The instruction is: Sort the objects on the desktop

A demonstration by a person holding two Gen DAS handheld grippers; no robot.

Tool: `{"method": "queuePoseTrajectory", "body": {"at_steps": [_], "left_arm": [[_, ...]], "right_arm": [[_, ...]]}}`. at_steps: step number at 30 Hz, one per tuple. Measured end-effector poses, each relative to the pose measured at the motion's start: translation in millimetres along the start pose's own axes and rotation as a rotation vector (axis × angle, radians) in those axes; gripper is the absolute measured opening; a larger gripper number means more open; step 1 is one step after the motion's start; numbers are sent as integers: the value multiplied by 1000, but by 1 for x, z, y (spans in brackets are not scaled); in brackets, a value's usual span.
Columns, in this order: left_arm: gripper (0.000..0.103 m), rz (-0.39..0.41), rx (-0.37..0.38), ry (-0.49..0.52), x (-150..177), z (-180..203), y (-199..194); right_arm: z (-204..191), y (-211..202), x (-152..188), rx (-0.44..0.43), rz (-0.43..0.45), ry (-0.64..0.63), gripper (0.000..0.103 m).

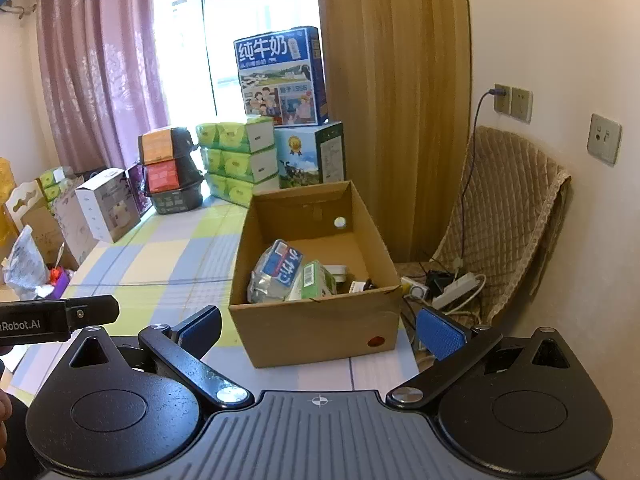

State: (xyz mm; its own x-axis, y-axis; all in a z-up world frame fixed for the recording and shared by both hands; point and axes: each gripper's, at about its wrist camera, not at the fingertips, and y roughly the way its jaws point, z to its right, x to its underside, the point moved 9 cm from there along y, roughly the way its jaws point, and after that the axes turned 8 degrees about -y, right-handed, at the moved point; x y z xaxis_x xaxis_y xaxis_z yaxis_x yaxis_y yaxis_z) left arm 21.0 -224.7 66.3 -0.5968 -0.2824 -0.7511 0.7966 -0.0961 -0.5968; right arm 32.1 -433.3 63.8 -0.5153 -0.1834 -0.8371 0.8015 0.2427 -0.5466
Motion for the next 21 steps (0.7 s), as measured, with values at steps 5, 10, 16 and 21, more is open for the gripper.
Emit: {"method": "queuePoseTrajectory", "body": {"at_steps": [5, 10, 16, 21], "left_arm": [[102, 3, 1, -2, 0, -6, -1], [102, 4, -4, 6, 0, -11, 1], [102, -9, -4, 25, 2, -14, 6], [102, -8, -32, 53, 0, -16, 8]], "right_arm": [[-9, -2, 0, 8, -10, -8, 101], [-13, -3, 2, 22, -23, -9, 101], [-16, -4, 4, 40, -32, 1, 101], [-20, -1, 3, 39, -31, 9, 101]]}}
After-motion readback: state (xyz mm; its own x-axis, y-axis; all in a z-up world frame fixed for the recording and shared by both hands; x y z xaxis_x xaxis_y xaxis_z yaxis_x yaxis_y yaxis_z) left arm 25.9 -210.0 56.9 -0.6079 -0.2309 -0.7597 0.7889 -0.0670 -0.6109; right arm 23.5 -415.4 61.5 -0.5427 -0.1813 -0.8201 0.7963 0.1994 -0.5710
